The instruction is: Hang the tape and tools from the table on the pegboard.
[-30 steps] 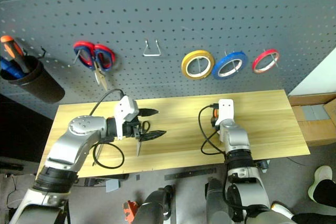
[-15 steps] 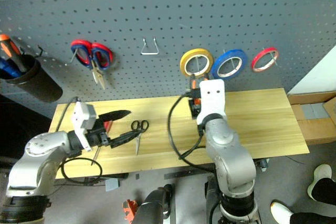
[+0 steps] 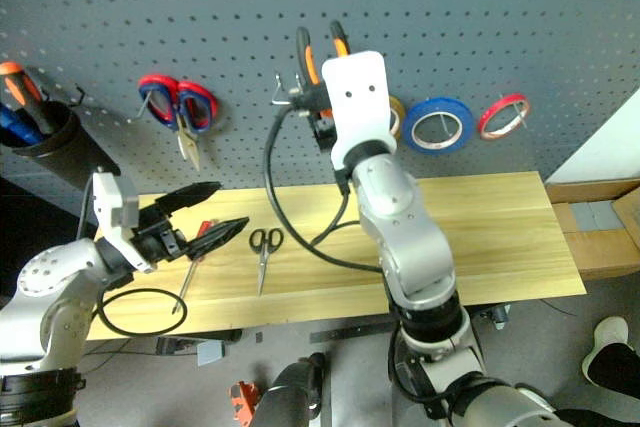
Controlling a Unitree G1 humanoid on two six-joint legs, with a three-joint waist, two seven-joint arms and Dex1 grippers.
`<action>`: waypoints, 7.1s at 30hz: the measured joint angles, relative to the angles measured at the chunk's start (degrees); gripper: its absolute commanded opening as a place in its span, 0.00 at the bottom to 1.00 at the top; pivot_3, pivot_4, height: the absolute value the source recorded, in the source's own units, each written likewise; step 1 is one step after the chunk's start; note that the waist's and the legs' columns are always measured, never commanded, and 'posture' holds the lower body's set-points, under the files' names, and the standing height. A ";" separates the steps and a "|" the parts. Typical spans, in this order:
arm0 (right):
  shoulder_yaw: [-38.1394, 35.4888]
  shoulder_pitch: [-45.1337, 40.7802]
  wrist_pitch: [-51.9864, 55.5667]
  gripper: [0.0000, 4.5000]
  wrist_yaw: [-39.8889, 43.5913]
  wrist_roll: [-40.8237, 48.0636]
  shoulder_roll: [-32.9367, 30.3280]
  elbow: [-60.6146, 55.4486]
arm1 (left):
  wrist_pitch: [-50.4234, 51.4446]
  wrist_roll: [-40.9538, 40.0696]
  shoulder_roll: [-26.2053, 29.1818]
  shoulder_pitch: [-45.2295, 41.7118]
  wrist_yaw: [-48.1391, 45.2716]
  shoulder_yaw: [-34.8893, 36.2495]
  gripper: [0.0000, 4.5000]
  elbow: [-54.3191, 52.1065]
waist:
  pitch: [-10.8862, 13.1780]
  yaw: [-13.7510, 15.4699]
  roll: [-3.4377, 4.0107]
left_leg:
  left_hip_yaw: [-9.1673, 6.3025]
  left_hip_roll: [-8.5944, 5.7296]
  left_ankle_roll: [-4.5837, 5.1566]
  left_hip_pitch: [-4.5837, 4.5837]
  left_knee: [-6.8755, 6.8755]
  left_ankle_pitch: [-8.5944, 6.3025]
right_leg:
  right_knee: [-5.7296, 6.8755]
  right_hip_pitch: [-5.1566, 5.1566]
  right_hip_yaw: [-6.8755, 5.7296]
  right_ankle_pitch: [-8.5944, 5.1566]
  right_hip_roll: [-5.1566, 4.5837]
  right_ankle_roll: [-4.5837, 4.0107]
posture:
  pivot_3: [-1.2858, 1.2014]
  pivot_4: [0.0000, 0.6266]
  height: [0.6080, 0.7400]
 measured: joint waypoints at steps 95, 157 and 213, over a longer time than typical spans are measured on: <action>-1.61 -24.58 -69.27 0.58 -13.50 -2.88 2.39 81.90 | -1.92 -0.74 -2.25 -8.66 12.28 1.45 1.00 0.37 | -1.90 3.97 -0.80 | 0.16 1.18 -0.85 0.84 -0.19 0.34 | 0.08 0.42 0.07 0.55 1.55 -0.98 | 0.57 0.33 1.00; 6.19 20.24 17.24 1.00 21.17 37.16 -24.86 -11.54 | 28.25 22.96 -17.78 -8.99 46.24 -18.69 1.00 12.98 | -1.66 3.08 -0.51 | -0.08 1.28 -0.83 0.86 -0.15 0.38 | -0.17 0.70 -0.21 0.70 1.70 -1.17 | 0.50 0.47 1.00; 4.54 11.79 6.72 1.00 39.18 27.65 -38.44 -7.26 | 7.89 15.60 -13.26 4.22 39.17 6.30 0.03 -24.02 | -1.51 4.06 -0.43 | -0.01 1.30 -0.70 0.65 -0.59 0.22 | -1.15 0.75 -0.31 0.72 1.62 -1.05 | 0.52 0.37 1.00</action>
